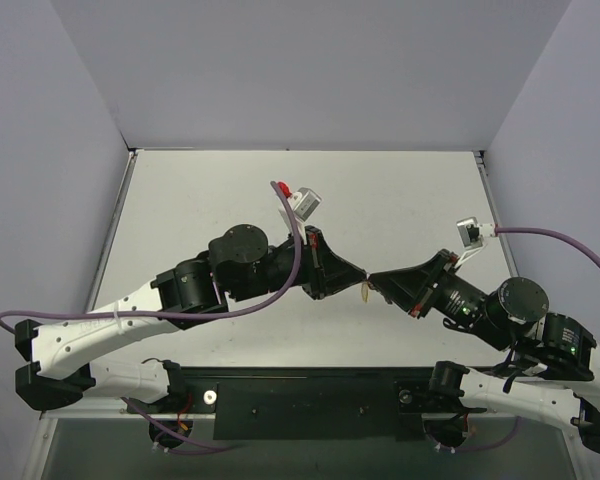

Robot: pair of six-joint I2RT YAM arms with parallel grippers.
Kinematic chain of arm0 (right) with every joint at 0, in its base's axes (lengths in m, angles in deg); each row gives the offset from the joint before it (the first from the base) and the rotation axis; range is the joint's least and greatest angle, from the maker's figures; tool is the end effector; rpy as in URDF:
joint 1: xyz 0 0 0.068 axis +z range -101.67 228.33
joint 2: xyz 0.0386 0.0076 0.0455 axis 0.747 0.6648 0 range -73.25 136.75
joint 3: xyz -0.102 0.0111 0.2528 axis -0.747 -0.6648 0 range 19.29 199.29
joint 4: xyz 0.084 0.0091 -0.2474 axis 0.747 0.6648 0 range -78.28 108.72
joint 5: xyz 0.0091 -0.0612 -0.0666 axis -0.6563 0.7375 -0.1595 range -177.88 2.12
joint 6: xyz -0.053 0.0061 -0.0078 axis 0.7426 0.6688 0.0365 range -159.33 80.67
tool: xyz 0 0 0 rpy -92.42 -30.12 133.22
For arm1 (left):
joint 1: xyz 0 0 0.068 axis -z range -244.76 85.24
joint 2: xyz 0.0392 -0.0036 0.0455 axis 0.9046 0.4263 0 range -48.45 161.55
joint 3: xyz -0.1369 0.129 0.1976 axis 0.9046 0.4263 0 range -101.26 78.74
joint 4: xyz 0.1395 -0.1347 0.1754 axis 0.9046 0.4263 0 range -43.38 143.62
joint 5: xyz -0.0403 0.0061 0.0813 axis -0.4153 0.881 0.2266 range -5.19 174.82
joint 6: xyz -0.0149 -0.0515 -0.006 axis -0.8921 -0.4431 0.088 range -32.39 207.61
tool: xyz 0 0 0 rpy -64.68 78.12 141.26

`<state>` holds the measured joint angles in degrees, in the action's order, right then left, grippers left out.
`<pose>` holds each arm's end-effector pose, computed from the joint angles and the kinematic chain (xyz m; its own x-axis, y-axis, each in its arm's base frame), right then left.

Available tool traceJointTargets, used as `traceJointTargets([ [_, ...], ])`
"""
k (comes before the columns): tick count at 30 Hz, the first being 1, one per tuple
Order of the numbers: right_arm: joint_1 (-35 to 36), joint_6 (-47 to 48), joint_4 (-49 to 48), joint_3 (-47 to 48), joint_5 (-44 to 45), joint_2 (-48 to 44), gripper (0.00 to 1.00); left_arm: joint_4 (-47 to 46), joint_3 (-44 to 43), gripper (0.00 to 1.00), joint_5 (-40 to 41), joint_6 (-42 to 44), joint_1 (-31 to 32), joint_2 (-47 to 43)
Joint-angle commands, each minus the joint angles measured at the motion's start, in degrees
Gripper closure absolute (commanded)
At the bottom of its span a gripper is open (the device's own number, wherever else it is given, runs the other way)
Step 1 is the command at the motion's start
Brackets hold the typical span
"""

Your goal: Remove the keys from the keyring

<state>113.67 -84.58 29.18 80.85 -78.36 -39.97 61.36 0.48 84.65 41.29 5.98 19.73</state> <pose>0.0444 0.0828 0.4477 -0.5333 0.5172 -0.6694 -0.6389 0.2724 0.7195 0.0863 -0.2473 0.4516 -0.7020 -0.1835 -0.6882 0.6332 0.2814 -0.7210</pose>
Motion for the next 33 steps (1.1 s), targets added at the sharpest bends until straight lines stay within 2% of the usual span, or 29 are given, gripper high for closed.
traceJointTargets([
  [1,0.0,-0.4,-4.5,0.7,3.1,1.4,1.00,-5.3,-1.3,1.00,-2.1,-2.5,0.5,-2.3],
  [3,0.0,-0.4,-4.4,0.7,2.8,1.3,1.00,-5.7,-1.0,0.86,-2.0,-2.4,0.5,-3.1],
  [4,0.0,-0.4,-4.2,0.7,2.7,1.2,1.00,-4.8,-1.0,0.71,-1.7,-2.2,0.5,-3.3],
  [5,0.0,-0.4,-3.6,0.9,2.8,1.1,1.00,-4.0,-1.0,0.63,-1.2,-1.8,0.5,-3.9],
  [6,0.0,-0.4,-3.3,0.9,2.7,1.0,1.00,-2.5,-1.2,0.50,-0.3,-1.5,0.5,-4.4],
  [9,0.0,-0.2,-1.3,1.5,2.8,0.9,1.00,0.1,-1.2,0.32,2.6,-0.1,0.4,-6.4],
  [14,0.0,-0.2,4.0,4.3,2.5,2.5,1.00,5.0,-1.3,0.30,5.7,4.8,0.4,-9.4],
  [21,-0.1,2.6,14.3,13.7,-3.5,9.0,1.00,10.3,-0.8,0.34,-2.0,12.5,0.4,-10.1],
  [25,-0.3,2.2,19.5,17.8,-1.8,11.8,1.00,9.6,0.6,0.34,-5.9,14.8,0.3,-9.6],
  [29,-0.3,0.1,24.5,20.7,1.3,14.6,1.00,7.4,1.1,0.34,-5.7,15.0,-0.5,-8.4],
  [33,-0.9,-2.2,27.4,22.3,2.0,17.1,1.00,5.4,2.3,0.35,-8.1,15.0,-3.2,-7.5],
])
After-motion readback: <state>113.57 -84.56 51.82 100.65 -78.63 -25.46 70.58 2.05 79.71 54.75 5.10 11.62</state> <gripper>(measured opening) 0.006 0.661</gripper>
